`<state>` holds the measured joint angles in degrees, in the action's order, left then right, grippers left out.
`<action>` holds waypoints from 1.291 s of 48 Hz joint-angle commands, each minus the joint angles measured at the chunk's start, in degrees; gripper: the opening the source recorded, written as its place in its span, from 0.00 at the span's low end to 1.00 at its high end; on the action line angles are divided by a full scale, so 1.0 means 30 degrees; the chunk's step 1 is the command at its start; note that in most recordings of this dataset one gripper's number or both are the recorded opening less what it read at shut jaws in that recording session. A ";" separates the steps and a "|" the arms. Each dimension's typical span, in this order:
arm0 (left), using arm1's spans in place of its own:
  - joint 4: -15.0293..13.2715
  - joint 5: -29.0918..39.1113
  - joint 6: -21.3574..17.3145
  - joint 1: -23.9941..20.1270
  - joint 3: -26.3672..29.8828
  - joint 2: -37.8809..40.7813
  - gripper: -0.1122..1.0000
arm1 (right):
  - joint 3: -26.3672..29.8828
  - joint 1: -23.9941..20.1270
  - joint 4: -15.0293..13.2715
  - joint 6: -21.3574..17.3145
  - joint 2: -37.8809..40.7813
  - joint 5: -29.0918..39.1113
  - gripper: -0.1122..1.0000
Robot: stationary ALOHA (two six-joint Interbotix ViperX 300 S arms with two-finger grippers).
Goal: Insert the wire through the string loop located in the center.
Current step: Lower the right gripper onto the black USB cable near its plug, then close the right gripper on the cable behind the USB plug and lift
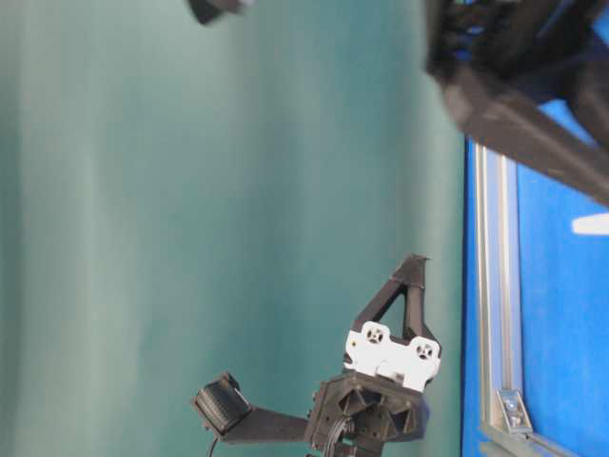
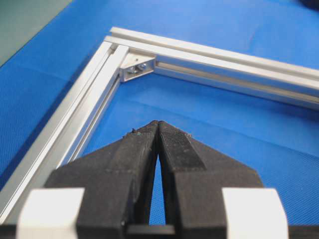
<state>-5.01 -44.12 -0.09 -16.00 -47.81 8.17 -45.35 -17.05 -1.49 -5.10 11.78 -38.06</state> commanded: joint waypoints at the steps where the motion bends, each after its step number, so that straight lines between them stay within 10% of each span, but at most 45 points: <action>1: 0.0059 -0.0088 -0.0059 0.0000 0.0322 -0.0527 0.10 | 0.0557 -0.0234 0.0322 -0.0029 0.0205 -0.0088 0.87; 38: 0.0088 -0.0088 -0.0059 0.0000 0.0205 -0.0557 0.10 | 0.1758 -0.0498 0.2256 -0.0029 0.3047 0.0498 0.81; 62: 0.0088 -0.0088 -0.0059 0.0000 0.0205 -0.0527 0.10 | 0.1670 -0.0615 0.1846 0.0176 0.3047 0.0293 0.12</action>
<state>-4.92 -44.12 -0.26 -16.00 -47.81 8.26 -40.87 -18.81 4.13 -4.66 21.80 -36.65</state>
